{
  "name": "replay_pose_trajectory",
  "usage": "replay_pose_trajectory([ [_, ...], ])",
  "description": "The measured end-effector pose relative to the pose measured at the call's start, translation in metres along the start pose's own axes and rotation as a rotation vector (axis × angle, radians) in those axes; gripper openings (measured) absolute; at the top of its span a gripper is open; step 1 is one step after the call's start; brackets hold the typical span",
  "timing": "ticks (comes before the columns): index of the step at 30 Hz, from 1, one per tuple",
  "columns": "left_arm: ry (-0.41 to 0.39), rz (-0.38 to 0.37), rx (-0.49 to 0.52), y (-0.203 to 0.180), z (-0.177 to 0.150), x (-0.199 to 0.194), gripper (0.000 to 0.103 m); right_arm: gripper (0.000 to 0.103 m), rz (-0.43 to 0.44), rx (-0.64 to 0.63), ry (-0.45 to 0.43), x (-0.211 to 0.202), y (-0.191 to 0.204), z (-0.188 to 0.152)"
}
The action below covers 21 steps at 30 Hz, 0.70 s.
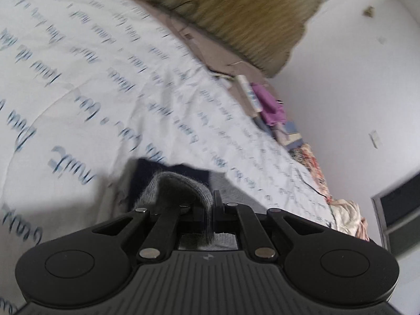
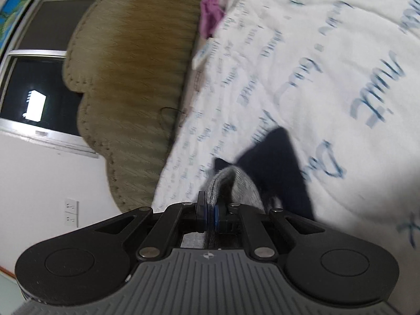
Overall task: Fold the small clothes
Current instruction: 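Lift the sweater hem with both grippers toward the collar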
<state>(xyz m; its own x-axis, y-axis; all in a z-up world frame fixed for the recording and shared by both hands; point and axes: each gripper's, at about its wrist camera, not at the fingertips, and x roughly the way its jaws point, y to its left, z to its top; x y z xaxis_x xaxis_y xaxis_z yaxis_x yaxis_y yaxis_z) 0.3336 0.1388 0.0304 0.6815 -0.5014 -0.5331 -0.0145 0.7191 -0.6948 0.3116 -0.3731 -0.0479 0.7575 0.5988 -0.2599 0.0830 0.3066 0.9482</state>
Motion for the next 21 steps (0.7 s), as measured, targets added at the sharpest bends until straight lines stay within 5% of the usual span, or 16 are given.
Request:
replay_pose_trajectory([
  [4, -0.075, 0.021, 0.038, -0.005, 0.018, 0.002, 0.005, 0.015, 0.018, -0.005, -0.037, 0.005, 0.003, 0.014],
  [6, -0.106, 0.174, 0.079, -0.001, 0.017, 0.019, 0.007, 0.040, -0.083, 0.042, -0.079, 0.014, -0.008, 0.018],
  [8, -0.009, 0.273, 0.065, 0.008, 0.011, 0.039, 0.009, 0.044, -0.101, 0.055, -0.078, 0.019, -0.014, 0.014],
  [9, 0.006, 0.258, 0.057, 0.008, 0.006, 0.040, 0.009, 0.047, -0.099, 0.031, -0.084, 0.017, -0.010, 0.010],
  [11, -0.033, 0.223, 0.106, 0.000, -0.002, 0.026, 0.027, 0.068, -0.102, -0.029, -0.079, 0.010, 0.004, 0.005],
  [12, -0.051, 0.217, 0.141, -0.007, -0.004, 0.018, 0.037, 0.068, -0.102, -0.074, -0.077, 0.004, 0.011, 0.003],
  [14, -0.116, 0.187, 0.236, -0.023, -0.004, 0.000, 0.075, 0.067, -0.121, -0.176, -0.087, -0.006, 0.029, 0.002],
  [18, -0.276, 0.221, 0.415, -0.047, -0.002, -0.021, 0.080, 0.067, -0.211, -0.319, -0.100, -0.003, 0.050, 0.020],
  [21, -0.178, 0.383, 0.552, -0.051, -0.002, 0.009, 0.080, 0.067, -0.281, -0.369, -0.022, 0.024, 0.052, 0.030],
])
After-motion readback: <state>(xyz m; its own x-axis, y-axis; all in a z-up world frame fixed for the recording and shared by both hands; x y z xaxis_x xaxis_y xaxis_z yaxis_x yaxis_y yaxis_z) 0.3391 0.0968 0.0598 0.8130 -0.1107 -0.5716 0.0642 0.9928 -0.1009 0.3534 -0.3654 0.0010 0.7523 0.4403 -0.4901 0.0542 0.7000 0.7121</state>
